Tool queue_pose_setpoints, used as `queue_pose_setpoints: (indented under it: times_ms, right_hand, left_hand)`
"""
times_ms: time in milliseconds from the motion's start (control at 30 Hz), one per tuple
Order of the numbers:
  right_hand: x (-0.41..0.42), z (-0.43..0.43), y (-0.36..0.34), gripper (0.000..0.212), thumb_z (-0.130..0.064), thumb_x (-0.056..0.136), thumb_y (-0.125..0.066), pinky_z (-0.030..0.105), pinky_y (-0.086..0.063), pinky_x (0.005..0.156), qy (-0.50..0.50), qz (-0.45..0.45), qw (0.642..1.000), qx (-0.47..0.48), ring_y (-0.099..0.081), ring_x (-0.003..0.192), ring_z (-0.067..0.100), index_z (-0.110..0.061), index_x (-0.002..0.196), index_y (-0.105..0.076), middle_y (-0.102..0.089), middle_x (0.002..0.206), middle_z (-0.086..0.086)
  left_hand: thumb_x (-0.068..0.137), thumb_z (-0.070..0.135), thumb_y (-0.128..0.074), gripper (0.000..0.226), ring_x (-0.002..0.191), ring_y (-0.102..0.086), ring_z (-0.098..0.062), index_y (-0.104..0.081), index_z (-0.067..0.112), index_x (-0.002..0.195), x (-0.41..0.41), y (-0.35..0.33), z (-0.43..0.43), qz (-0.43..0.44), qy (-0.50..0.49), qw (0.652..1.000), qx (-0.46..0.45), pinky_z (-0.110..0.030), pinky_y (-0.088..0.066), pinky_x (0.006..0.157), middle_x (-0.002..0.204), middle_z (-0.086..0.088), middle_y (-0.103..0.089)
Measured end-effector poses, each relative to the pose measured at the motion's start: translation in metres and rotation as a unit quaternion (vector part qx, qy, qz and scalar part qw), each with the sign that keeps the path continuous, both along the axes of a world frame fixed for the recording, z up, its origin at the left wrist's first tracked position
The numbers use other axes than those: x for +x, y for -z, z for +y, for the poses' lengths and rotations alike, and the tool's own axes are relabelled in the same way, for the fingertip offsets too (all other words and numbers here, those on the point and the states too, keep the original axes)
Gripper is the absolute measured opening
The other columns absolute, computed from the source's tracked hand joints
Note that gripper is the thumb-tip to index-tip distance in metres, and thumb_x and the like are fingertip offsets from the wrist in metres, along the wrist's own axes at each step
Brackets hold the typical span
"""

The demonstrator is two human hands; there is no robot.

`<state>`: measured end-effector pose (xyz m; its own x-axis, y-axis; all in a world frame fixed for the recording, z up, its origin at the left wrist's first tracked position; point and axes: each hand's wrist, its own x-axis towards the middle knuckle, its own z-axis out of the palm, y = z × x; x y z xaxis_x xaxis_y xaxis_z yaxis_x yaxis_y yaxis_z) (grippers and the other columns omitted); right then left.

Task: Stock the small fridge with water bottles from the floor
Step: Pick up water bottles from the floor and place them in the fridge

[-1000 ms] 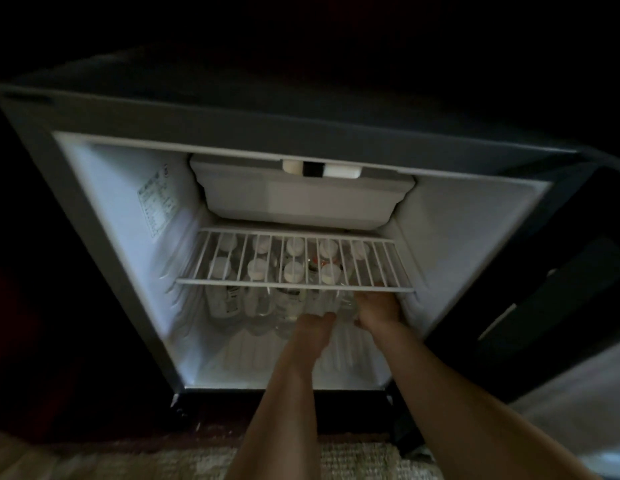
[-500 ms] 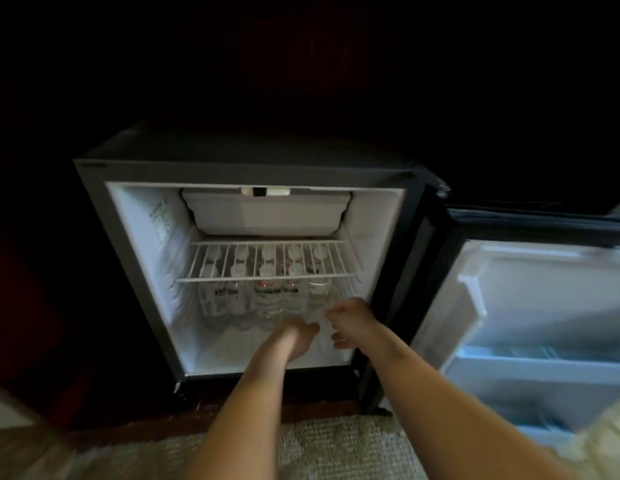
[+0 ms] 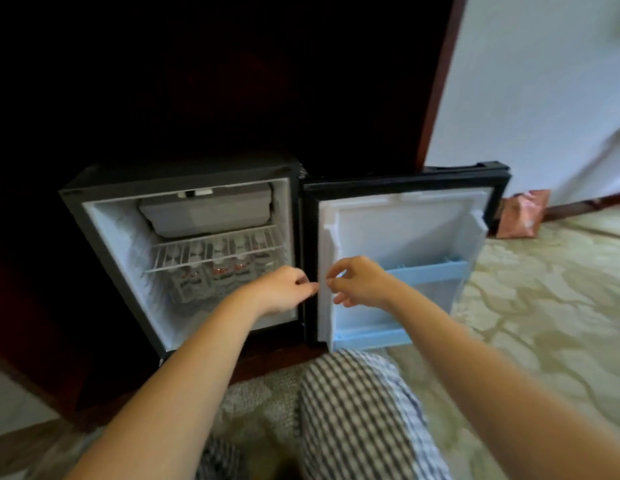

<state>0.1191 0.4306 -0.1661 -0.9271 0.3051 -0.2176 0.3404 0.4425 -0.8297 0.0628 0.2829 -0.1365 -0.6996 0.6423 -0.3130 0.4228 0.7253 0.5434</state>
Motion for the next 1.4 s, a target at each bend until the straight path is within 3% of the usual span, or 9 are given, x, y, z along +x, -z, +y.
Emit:
queue_pose_setpoints:
  times_ms: [300,467,567,700,833,933,1033,1267,1400]
  right_hand:
    - [0.178,0.082,0.028,0.013,-0.009,0.09,-0.056,0.018,-0.048,0.05,0.113,-0.01,0.993,-0.01,-0.057,0.057,0.014,-0.019,0.081,-0.056,-0.057,0.066,0.004]
    - [0.294,0.115,0.089,0.017,-0.016,0.088,-0.058,0.031,-0.05,0.063,0.191,-0.07,0.979,0.006,-0.06,0.064,0.018,-0.028,0.076,-0.056,-0.061,0.068,0.002]
    - [0.361,0.122,0.123,0.007,-0.012,0.09,-0.056,0.025,-0.049,0.06,0.248,-0.098,0.963,-0.026,-0.06,0.062,0.014,-0.014,0.094,-0.061,-0.061,0.071,0.001]
    - [0.437,0.115,0.166,0.015,-0.013,0.09,-0.057,0.034,-0.053,0.069,0.339,-0.131,0.93,-0.055,-0.06,0.064,0.019,-0.006,0.103,-0.062,-0.063,0.071,0.004]
    - [0.5,0.092,0.214,0.024,-0.02,0.091,-0.056,0.035,-0.049,0.081,0.383,-0.224,0.896,-0.013,-0.06,0.086,0.021,-0.009,0.111,-0.063,-0.067,0.098,0.009]
    - [0.527,0.073,0.236,0.037,-0.025,0.09,-0.057,0.037,-0.045,0.093,0.387,-0.264,0.881,0.066,-0.055,0.112,0.029,-0.012,0.125,-0.054,-0.055,0.127,0.013]
    - [0.533,0.066,0.251,0.048,-0.034,0.092,-0.051,0.04,-0.048,0.091,0.405,-0.306,0.861,0.025,-0.056,0.112,0.033,-0.016,0.135,-0.041,-0.047,0.135,0.015]
    - [0.521,0.08,0.267,0.047,-0.035,0.092,-0.051,0.043,-0.052,0.079,0.337,-0.345,0.865,0.136,-0.063,0.1,0.035,-0.016,0.133,-0.038,-0.063,0.117,0.014]
    - [0.513,0.09,0.258,0.036,-0.031,0.089,-0.058,0.043,-0.052,0.076,0.319,-0.297,0.893,0.11,-0.062,0.092,0.031,-0.014,0.119,-0.047,-0.066,0.105,0.013]
  left_hand:
    - [0.094,0.032,-0.049,0.033,0.109,-0.058,-0.025,-0.061,0.009,0.114,0.13,0.007,0.088,0.057,0.17,0.984,-0.013,-0.032,-0.044,0.093,0.118,-0.01,-0.063]
    - [0.095,0.034,-0.047,0.034,0.112,-0.056,-0.024,-0.058,0.012,0.119,0.225,0.063,0.132,-0.01,0.262,0.964,-0.039,-0.033,-0.044,0.096,0.122,-0.008,-0.061]
    - [0.095,0.035,-0.048,0.037,0.115,-0.054,-0.024,-0.056,0.012,0.123,0.277,0.103,0.156,-0.074,0.274,0.957,-0.061,-0.029,-0.042,0.094,0.124,-0.008,-0.058]
    - [0.094,0.029,-0.051,0.041,0.108,-0.052,-0.02,-0.05,0.006,0.127,0.345,0.153,0.172,-0.146,0.288,0.944,-0.069,-0.03,-0.042,0.097,0.132,-0.014,-0.051]
    - [0.093,0.034,-0.05,0.056,0.133,-0.038,-0.026,-0.034,0.01,0.141,0.401,0.199,0.168,-0.18,0.313,0.924,-0.126,-0.033,-0.031,0.11,0.147,-0.012,-0.033]
    - [0.091,0.043,-0.049,0.062,0.142,-0.024,-0.025,-0.029,0.017,0.144,0.411,0.226,0.158,-0.124,0.328,0.92,-0.177,-0.042,-0.021,0.117,0.154,-0.005,-0.022]
    - [0.089,0.047,-0.05,0.067,0.144,-0.017,-0.027,-0.027,0.018,0.145,0.4,0.245,0.152,-0.089,0.331,0.909,-0.238,-0.046,-0.016,0.117,0.156,-0.005,-0.019]
    - [0.089,0.046,-0.054,0.073,0.145,-0.018,-0.027,-0.022,0.019,0.148,0.391,0.256,0.155,-0.116,0.331,0.905,-0.241,-0.048,-0.018,0.117,0.156,-0.003,-0.02]
    - [0.087,0.044,-0.057,0.075,0.145,-0.018,-0.025,-0.021,0.023,0.149,0.393,0.252,0.154,-0.14,0.343,0.899,-0.232,-0.046,-0.017,0.118,0.157,-0.001,-0.02]
